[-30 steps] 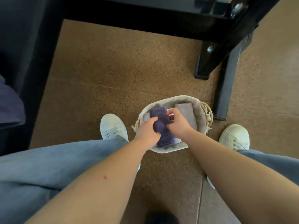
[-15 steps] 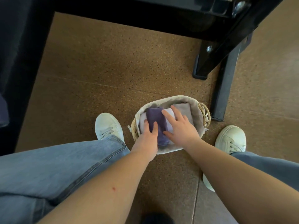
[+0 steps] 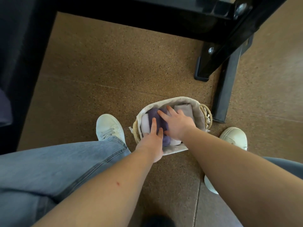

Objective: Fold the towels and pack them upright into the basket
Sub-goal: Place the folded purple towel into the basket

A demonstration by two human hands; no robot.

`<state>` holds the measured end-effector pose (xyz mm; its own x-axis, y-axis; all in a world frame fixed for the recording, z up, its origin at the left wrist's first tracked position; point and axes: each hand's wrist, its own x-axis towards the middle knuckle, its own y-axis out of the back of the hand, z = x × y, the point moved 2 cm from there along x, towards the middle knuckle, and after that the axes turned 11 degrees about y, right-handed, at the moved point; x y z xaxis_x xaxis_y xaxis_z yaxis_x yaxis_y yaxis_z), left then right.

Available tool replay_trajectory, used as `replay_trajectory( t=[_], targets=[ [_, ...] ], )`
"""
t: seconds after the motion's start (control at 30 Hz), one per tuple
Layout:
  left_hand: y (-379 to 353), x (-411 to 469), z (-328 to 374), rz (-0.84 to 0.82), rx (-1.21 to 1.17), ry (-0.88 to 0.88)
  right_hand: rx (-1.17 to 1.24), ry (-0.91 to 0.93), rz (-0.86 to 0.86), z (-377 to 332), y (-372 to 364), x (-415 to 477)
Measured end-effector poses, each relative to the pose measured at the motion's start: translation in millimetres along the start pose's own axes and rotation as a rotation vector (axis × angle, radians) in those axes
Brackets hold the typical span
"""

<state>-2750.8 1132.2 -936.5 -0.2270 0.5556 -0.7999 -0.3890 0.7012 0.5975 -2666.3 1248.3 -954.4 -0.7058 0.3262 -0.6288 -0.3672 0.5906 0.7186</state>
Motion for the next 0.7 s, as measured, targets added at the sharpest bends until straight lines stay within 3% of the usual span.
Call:
replay_trajectory(
  t=[0.3, 0.7],
  targets=[
    [46, -30, -3, 0.107, 0.017, -0.029, 0.082, -0.087, 0.199, -19, 28, -68],
    [167, -123, -22, 0.564, -0.073, -0.016, 0.165, -0.088, 0.504, -61, 128, -133]
  ],
)
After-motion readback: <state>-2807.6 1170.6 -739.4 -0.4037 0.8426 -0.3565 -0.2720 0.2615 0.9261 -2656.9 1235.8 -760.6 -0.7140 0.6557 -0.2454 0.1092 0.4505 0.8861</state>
